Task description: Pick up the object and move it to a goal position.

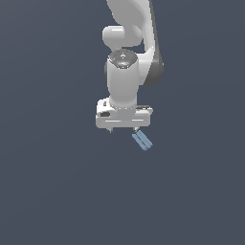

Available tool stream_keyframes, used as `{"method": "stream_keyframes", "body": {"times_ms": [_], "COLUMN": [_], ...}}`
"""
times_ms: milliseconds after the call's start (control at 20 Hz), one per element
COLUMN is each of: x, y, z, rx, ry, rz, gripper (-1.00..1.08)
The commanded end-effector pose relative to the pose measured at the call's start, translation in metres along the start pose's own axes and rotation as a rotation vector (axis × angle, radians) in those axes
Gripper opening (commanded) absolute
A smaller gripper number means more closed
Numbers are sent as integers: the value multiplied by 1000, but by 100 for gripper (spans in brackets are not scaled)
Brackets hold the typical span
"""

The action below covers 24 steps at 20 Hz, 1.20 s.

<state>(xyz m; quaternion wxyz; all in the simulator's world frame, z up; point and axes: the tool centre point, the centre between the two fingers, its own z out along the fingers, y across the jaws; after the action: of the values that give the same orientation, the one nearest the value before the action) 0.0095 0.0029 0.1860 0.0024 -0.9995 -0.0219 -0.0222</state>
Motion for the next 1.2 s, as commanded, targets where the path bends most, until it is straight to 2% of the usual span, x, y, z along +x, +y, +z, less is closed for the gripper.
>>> {"method": "stream_keyframes", "body": {"times_ms": [0, 700, 900, 1150], "x": [0, 5, 1, -10], "y": [0, 6, -4, -31], "z": [0, 4, 16, 46], "rx": [0, 13, 9, 1], "ry": [0, 7, 1, -13], "rz": [0, -3, -51, -178], "gripper": [100, 100, 100, 100]}}
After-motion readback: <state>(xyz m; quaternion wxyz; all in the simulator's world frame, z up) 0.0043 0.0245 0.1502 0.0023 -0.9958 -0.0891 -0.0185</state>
